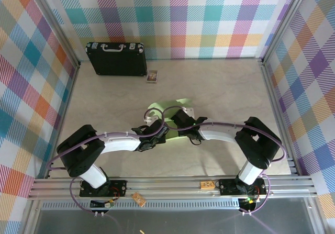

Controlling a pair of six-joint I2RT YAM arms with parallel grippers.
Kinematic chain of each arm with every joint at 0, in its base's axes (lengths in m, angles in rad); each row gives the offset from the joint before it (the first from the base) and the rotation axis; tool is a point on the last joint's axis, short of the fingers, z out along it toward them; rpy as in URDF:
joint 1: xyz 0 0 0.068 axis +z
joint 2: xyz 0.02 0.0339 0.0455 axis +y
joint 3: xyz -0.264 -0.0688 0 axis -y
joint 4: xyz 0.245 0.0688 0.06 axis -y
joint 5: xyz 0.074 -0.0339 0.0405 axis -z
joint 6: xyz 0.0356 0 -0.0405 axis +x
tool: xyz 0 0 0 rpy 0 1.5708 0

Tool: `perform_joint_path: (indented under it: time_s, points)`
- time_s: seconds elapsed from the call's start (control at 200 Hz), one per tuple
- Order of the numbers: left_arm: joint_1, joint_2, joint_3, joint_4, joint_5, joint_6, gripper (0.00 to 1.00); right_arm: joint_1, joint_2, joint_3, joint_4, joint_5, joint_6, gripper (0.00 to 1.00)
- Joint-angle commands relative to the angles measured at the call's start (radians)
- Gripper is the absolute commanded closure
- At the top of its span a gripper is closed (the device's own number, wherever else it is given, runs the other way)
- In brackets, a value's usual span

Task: Fold the paper box

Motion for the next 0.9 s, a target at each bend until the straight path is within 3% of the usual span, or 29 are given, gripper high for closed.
perform_joint_path:
  time_s: [0.0,0.27,0.425,0.575,0.7,0.895]
  points:
    - [-0.019,0.017,0.027,-0.021,0.073,0.028,0.94,0.017,0.041,0.001,-0.046,-0.087,-0.002,1.0]
    - [-0.019,0.018,0.047,-0.049,0.084,0.044,1.0,0.018,0.059,0.032,-0.091,-0.051,-0.025,1.0]
    - [-0.019,0.017,0.049,-0.051,0.09,0.047,0.95,0.017,0.049,0.024,-0.07,-0.077,-0.021,1.0]
    - [-0.019,0.009,0.055,-0.084,0.068,0.055,0.96,0.017,0.001,-0.003,-0.018,-0.134,-0.055,0.87]
    - [-0.019,0.009,0.061,-0.113,0.057,0.064,0.98,0.015,-0.051,-0.03,0.003,-0.157,-0.075,0.82]
    - [-0.019,0.012,0.081,-0.15,0.049,0.075,0.97,0.009,-0.114,-0.035,-0.045,-0.15,-0.088,0.62]
